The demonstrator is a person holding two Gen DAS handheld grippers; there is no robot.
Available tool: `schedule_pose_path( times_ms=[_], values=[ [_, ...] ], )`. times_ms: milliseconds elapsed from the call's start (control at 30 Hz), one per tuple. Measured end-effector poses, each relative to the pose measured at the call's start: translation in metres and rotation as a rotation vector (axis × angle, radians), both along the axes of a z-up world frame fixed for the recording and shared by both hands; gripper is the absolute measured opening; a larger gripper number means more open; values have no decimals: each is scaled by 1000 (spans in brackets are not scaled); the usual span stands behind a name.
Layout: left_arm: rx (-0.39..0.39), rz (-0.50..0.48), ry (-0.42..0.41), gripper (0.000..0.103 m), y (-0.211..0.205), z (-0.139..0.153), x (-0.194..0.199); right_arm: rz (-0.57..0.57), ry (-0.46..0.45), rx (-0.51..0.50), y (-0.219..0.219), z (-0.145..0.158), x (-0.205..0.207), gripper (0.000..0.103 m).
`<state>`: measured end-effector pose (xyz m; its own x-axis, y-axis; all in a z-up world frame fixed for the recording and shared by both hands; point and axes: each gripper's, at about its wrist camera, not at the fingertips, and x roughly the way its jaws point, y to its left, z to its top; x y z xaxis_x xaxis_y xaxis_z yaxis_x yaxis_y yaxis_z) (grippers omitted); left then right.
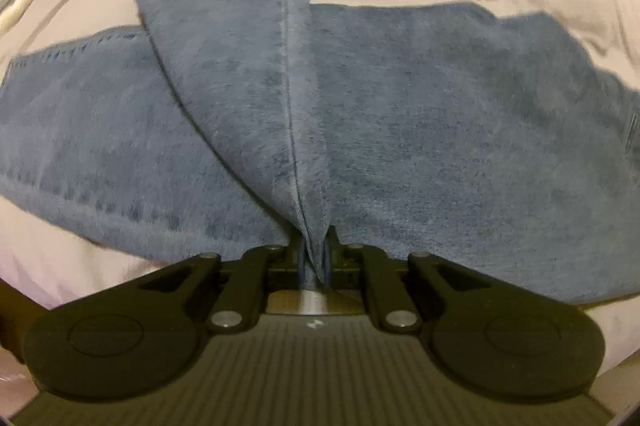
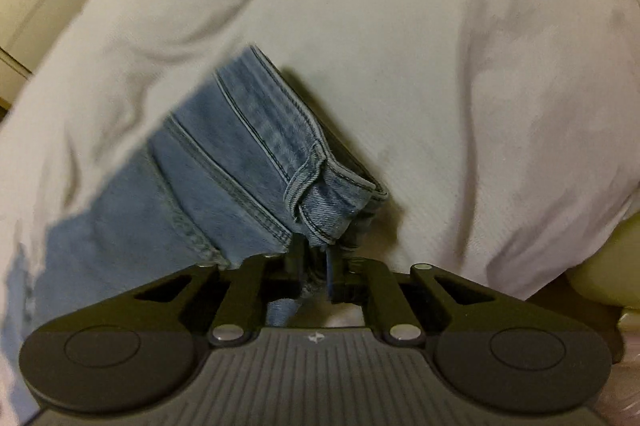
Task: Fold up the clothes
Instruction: 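Release the folded legs onto the jeans and open both grippers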
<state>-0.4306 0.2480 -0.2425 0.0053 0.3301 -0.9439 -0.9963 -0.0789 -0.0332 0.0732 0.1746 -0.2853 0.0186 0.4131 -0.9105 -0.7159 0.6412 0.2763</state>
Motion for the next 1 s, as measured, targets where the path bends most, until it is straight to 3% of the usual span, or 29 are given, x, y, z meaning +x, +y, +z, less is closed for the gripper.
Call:
schedule_pose_path(
  times_ms=[67,133,167,267,433,600,700,1000],
  values=[
    [-15,-7,18,13,-2,2,2,4,-26,-13,1,8,-5,15],
    [-30,-13,36,25,-4,5,4,38,-131,-37,6,27,-17,46],
    [-37,-17,46,26,-5,6,4,49,-216,-59,8,37,-25,71],
    [-91,-27,111,26,-10,13,6,215,-269,-40,13,58,-53,66],
    [-129,10,186,26,-8,39,-1,594,-167,-135,39,54,-131,66],
    [-112,73,213,27,-2,70,-11,849,-126,-140,65,60,-212,72],
    [-108,110,214,30,-6,80,-16,909,-124,-117,69,72,-231,75],
    [-110,166,226,30,-18,92,-23,928,-76,-123,76,74,-235,75]
  ],
)
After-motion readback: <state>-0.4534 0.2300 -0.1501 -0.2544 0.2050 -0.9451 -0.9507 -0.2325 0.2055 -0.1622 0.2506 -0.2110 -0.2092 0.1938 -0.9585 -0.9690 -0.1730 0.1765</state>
